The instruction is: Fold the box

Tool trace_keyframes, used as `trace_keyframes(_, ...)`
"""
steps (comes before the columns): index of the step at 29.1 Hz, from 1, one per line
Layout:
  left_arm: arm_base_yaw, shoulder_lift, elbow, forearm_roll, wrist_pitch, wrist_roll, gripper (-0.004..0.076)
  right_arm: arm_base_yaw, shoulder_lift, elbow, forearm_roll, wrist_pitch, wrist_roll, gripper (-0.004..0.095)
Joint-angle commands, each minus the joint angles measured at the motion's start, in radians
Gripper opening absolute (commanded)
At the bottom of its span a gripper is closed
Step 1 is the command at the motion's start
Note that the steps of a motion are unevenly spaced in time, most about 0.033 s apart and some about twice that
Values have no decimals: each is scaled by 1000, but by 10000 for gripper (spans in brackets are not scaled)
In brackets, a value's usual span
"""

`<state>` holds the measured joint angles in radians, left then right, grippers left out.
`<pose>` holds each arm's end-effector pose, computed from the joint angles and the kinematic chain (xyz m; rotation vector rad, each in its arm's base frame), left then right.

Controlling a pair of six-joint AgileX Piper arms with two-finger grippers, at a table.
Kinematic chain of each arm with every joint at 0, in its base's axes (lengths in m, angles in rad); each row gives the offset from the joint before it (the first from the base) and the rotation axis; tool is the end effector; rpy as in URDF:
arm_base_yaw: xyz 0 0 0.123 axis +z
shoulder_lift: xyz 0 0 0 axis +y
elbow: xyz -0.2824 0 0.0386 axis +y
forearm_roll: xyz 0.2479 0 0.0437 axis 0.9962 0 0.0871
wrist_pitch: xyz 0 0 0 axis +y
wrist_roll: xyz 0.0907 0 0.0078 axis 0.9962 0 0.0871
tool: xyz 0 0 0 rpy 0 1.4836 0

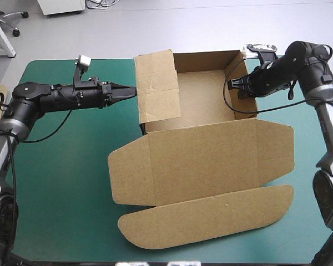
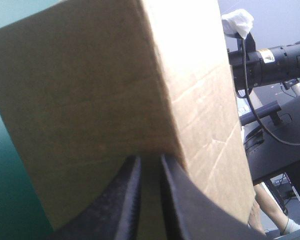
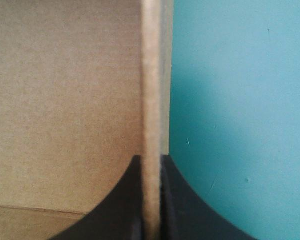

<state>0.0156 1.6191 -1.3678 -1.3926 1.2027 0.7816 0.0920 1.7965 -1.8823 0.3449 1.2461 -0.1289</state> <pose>0.3342 -0.0784 0.3637 0.3398 2.0342 -1.4247 0.3822 0.0646 0.3793 -0.2519 2.5934 0.4546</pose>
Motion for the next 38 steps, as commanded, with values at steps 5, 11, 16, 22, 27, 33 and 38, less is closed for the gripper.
trace_keyframes(5,-6,-58,-31,-92,92,-61,551,18,-51,-28,36,-1,3,-32)
trace_keyframes(11,-6,-58,-31,-92,91,-81,554,47,-51,-28,14,-18,27,-31)
trace_keyframes(16,-6,-60,-31,-88,72,-87,554,56,-51,-28,-17,-23,59,-32)
trace_keyframes(22,-6,-60,-31,-69,39,-89,554,76,-51,-28,-19,-29,66,-31)
trace_keyframes(27,-6,-60,-66,52,-11,-139,545,92,-51,-28,-57,-44,113,-31)
trace_keyframes(33,-8,-60,-127,217,-85,-221,543,135,-51,-28,-113,-83,165,-30)
trace_keyframes(38,-73,-60,-139,357,-152,-271,543,163,-51,-28,-110,-115,188,-30)
